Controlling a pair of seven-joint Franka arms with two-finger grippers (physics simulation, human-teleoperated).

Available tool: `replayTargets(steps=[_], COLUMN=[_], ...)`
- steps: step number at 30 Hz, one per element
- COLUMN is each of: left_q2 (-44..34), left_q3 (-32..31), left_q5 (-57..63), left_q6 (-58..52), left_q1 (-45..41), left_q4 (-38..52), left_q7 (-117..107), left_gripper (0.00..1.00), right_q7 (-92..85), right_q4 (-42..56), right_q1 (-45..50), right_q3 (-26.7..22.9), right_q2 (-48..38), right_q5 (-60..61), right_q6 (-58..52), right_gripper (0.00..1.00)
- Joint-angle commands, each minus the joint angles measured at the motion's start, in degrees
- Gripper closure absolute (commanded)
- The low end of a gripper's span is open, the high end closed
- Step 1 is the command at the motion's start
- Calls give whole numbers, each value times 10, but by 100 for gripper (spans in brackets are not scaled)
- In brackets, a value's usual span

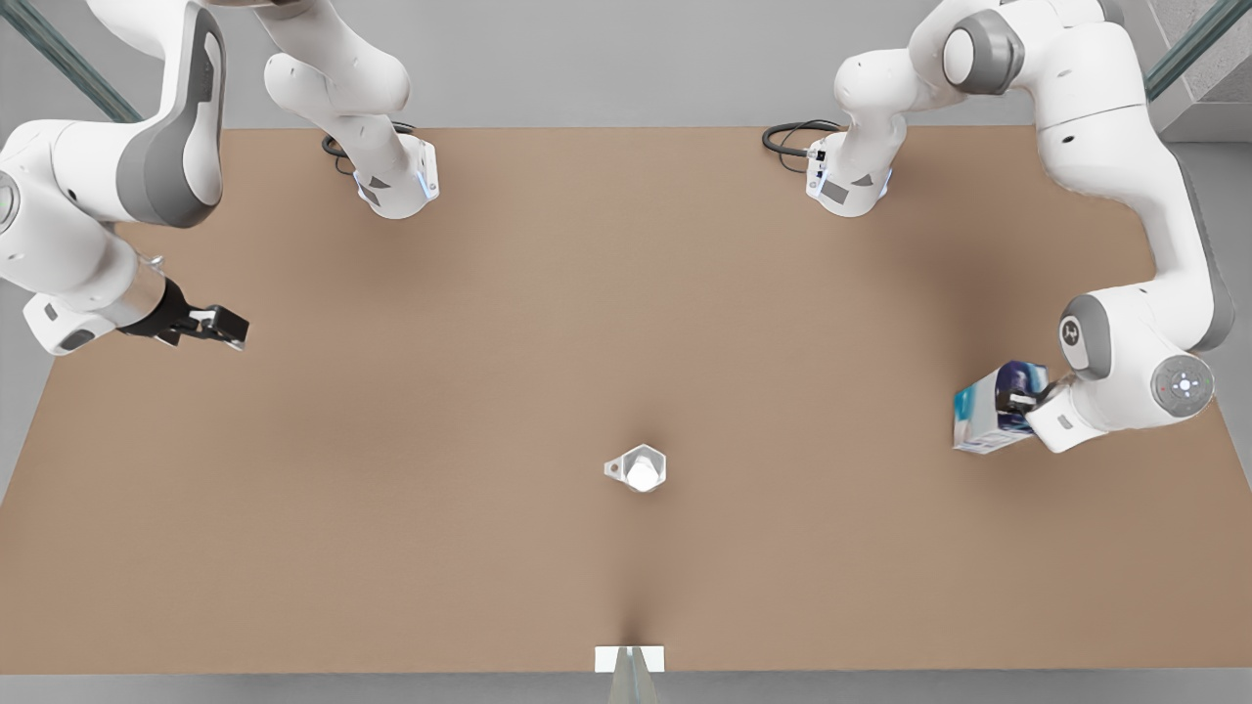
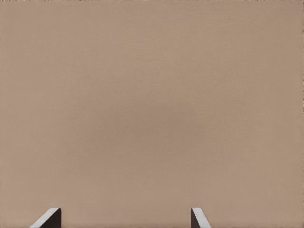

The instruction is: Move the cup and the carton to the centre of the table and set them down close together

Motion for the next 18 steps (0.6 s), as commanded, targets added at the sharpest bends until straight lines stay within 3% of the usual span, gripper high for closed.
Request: replayTargets(steps=[1, 6, 7, 9, 17, 18], left_q2=[-4, -44, -43, -38, 18, 18], left_q3=[0, -5, -33, -87, -112, -112], left_q5=[-73, -141, -144, -153, -166, -166], left_q6=[-4, -11, -10, 1, 66, 66], left_q1=[-9, -289, -311, -336, -352, -352], left_q4=[0, -2, 3, 6, 0, 0], left_q7=[-49, -599, -670, -805, -823, -822], left_gripper=[37, 37, 37, 37, 33, 18], right_q7=[0, -1, -1, -1, -3, -3], right_q4=[1, 0, 0, 0, -4, -4], right_q1=[1, 1, 1, 0, -4, -4], right_q3=[0, 0, -1, -2, -4, -4], right_q2=[0, 1, 1, 1, -1, -1], right_q5=[0, 1, 1, 2, 14, 14], right_q6=[0, -2, -2, -3, -1, -2], right_gripper=[0, 0, 0, 0, 0, 0])
